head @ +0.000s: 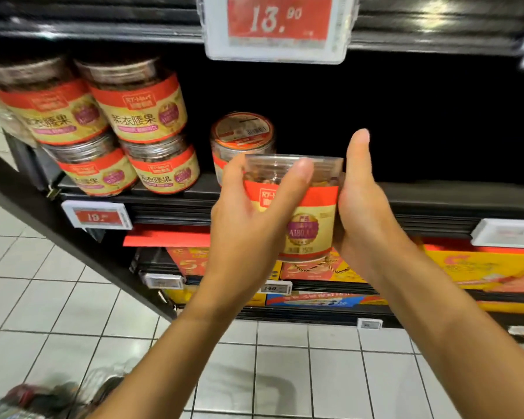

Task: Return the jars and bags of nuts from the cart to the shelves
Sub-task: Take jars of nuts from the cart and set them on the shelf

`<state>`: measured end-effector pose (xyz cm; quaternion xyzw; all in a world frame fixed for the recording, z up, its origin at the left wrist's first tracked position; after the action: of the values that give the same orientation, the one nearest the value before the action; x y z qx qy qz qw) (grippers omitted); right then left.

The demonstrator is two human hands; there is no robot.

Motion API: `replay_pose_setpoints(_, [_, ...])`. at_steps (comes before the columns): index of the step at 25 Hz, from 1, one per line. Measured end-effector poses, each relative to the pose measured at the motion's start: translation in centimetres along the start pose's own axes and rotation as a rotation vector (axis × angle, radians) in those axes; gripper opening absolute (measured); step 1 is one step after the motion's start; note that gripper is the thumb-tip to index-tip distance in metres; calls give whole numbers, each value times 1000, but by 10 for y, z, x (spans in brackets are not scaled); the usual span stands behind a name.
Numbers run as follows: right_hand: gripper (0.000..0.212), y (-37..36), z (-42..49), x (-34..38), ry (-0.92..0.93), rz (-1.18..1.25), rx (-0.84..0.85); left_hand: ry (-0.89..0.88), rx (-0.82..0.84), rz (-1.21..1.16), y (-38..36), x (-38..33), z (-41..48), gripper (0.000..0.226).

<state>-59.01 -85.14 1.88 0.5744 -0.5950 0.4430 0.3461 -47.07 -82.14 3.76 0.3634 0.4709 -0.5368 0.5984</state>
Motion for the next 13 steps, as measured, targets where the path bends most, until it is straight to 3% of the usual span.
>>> replay_pose_setpoints(3, [56,15,-24,-9,170,108,-99,-11,-186,21,16,-4,2,67])
replay_pose_setpoints(5, [47,12,-38,-5,258,189,-2,-48,-259,20,20,-12,8,73])
replay_pose_setpoints(9, [58,5,-26,22,328,144,96,-44,-184,-289,17,-20,27,67])
replay_pose_setpoints(13, [61,-4,5,36,364,36,139,-108,-105,-345,29,-21,49,68])
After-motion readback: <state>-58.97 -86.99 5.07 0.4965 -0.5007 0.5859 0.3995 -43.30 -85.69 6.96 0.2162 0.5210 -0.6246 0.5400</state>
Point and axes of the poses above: each hand's wrist, its own z-axis towards the middle knuckle, its own y-axis out of the back of the hand, x = y × z, the point moved 6 cm from there along z, towards the middle knuckle, and after that the axes turned 7 degrees about -y, right-handed, at the moved point
